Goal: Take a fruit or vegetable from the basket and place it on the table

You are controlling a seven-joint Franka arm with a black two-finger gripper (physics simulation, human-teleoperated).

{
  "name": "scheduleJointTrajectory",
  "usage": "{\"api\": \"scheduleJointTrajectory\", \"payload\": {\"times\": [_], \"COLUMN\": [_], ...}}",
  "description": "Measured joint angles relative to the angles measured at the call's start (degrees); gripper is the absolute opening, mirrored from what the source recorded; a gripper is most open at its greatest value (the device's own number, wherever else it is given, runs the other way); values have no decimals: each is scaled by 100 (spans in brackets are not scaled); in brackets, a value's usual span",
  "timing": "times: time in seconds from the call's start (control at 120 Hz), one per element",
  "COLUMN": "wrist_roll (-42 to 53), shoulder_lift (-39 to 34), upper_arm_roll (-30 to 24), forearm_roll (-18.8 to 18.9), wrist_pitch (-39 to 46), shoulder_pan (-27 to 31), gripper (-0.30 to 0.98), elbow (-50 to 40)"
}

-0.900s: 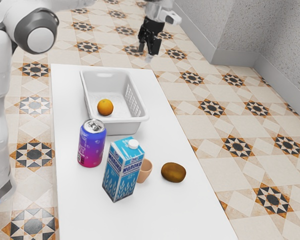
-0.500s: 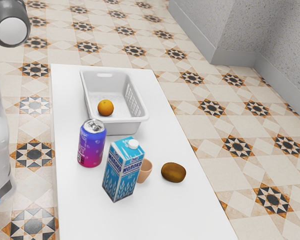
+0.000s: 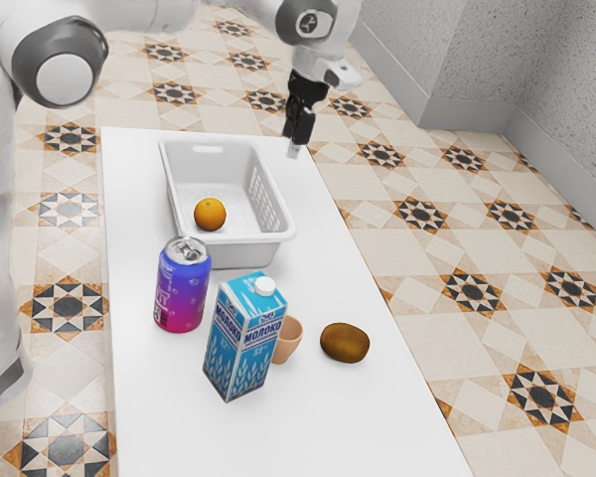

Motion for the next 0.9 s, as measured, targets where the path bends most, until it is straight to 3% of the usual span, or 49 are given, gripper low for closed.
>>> {"api": "scheduleJointTrajectory", "payload": {"times": [0.092, 0.2, 0.267, 0.342, 0.392, 0.45, 0.633, 0.9], "wrist_roll": [20, 24, 30, 58, 61, 63, 50, -12], "shoulder_lift": [-396, -778, -891, -891, -912, -1069, -1178, -1797], "upper_arm_roll": [629, 407, 237, 182, 185, 162, -156, -594], "forearm_roll": [-48, 7, 46, 97, 135, 166, 166, 161], "wrist_pitch": [429, 875, 1090, 1269, 1365, 1497, 1734, 1928], "shoulder_pan": [-1204, -1364, -990, -183, 347, 719, 333, 835], "gripper": [68, 68, 71, 83, 69, 67, 68, 69], "elbow": [-842, -1746, -2003, -2099, -2193, -2409, -2686, -3642]}}
